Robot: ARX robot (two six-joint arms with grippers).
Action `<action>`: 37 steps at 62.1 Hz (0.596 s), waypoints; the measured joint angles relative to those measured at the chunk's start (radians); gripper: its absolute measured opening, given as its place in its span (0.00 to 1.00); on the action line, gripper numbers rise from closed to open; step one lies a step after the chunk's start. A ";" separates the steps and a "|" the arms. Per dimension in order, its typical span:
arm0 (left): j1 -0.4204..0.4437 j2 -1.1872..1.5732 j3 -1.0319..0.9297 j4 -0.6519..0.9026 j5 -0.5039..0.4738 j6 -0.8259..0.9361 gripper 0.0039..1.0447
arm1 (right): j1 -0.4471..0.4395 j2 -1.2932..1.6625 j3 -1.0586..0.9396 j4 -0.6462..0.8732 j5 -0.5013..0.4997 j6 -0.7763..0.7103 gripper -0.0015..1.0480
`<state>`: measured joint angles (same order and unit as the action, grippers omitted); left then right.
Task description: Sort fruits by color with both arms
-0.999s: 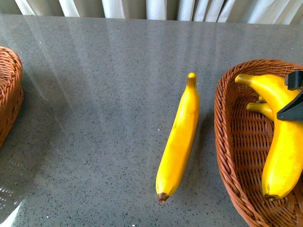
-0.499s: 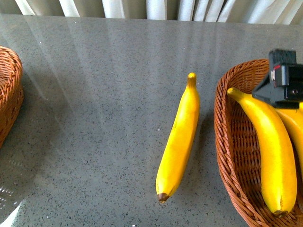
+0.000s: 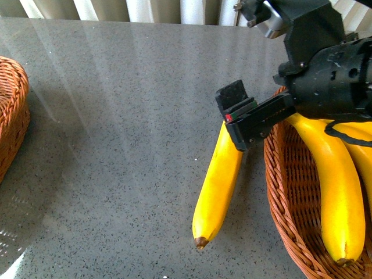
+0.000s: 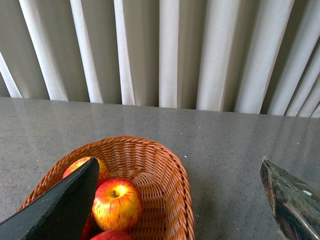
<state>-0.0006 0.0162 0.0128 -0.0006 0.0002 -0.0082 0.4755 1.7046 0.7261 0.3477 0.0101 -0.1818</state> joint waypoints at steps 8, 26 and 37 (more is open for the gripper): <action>0.000 0.000 0.000 0.000 0.000 0.000 0.91 | 0.016 0.047 0.039 0.017 -0.002 0.003 0.91; 0.000 0.000 0.000 0.000 0.000 0.000 0.91 | 0.024 0.147 0.093 0.043 -0.003 0.013 0.91; 0.000 0.000 0.000 0.000 0.000 0.000 0.91 | 0.029 0.192 0.110 0.046 -0.003 0.025 0.91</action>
<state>-0.0006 0.0162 0.0128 -0.0006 -0.0002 -0.0082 0.5045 1.8961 0.8364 0.3935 0.0074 -0.1570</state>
